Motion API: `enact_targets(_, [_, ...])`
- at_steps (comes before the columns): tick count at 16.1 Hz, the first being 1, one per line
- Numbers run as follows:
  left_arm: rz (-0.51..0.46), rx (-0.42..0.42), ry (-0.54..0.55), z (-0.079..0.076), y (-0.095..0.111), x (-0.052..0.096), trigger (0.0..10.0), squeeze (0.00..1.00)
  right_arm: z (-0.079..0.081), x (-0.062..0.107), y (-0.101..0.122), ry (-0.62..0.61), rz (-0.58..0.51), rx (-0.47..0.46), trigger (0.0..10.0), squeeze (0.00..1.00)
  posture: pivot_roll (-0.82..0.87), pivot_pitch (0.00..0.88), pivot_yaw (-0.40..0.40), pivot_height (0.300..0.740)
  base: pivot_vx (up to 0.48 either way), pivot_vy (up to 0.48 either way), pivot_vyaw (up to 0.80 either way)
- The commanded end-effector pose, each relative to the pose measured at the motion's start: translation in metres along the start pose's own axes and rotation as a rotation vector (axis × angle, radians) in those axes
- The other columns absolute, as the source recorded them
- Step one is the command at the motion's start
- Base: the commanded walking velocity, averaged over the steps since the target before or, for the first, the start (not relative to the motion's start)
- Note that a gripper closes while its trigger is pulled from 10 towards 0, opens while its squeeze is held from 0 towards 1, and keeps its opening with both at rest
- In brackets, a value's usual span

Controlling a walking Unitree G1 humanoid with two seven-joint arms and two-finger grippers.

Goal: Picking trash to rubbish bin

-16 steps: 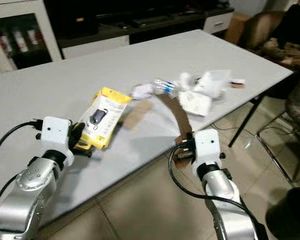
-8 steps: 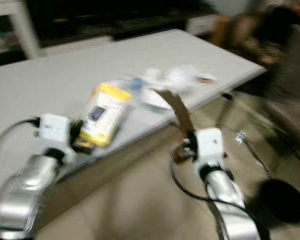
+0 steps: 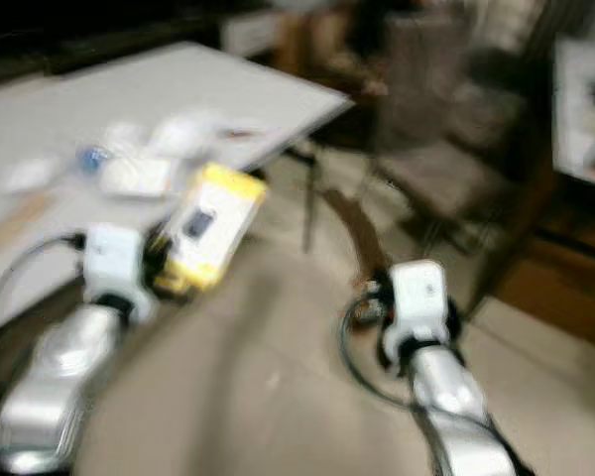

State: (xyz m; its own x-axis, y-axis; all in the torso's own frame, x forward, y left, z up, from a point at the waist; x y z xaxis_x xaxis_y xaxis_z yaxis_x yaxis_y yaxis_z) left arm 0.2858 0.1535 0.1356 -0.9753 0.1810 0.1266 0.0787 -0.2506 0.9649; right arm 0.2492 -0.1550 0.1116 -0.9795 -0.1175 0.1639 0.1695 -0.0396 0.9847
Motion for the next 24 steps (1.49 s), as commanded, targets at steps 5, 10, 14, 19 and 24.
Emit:
enact_targets(5, [0.041, -0.05, 0.013, 0.006, -0.007, -0.003, 10.0, 0.0, -0.002, -0.004, -0.013, -0.015, 0.083, 0.02, 10.0, 0.0, -0.05, 0.0, -0.027, 0.74, 0.0, 0.288, -0.09])
enact_targets(10, [0.047, -0.076, 0.044, 0.007, -0.013, 0.001, 10.0, 0.0, -0.007, -0.013, -0.025, -0.029, 0.143, 0.012, 10.0, 0.0, -0.03, 0.0, -0.046, 0.74, 0.0, 0.0, 0.0])
enact_targets(14, [0.046, -0.075, 0.035, 0.006, -0.017, -0.001, 10.0, 0.0, -0.006, -0.016, -0.03, -0.021, 0.146, -0.004, 10.0, 0.0, -0.03, 0.004, -0.038, 0.74, 0.0, 0.0, 0.0])
enact_targets(19, [0.116, -0.137, -0.089, -0.013, -0.047, 0.004, 10.0, 0.0, -0.01, -0.015, -0.05, -0.032, 0.206, 0.021, 10.0, 0.0, -0.03, 0.01, -0.04, 0.74, 0.0, 0.0, -0.29])
enact_targets(24, [0.145, -0.127, -0.113, -0.016, -0.059, 0.002, 10.0, 0.0, -0.013, -0.017, -0.06, -0.045, 0.23, 0.012, 10.0, 0.0, -0.03, 0.004, -0.035, 0.74, 0.105, 0.0, -0.59])
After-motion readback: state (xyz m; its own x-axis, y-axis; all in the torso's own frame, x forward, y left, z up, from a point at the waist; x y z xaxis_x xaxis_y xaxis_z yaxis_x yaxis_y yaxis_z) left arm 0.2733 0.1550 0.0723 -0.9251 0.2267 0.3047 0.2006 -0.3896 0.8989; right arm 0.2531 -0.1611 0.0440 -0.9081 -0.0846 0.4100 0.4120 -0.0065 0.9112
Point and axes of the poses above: a point about 5 cm out from each wrist's last joint towards the gripper, its own x axis pointing back from the gripper into the wrist, its own y axis along the axis of the wrist's last joint, z = x × y, the point moved 2 cm from there along -x, pointing out of the wrist towards the gripper, and after that the axes turned 8 degrees about -x, right-handed, at the moved point
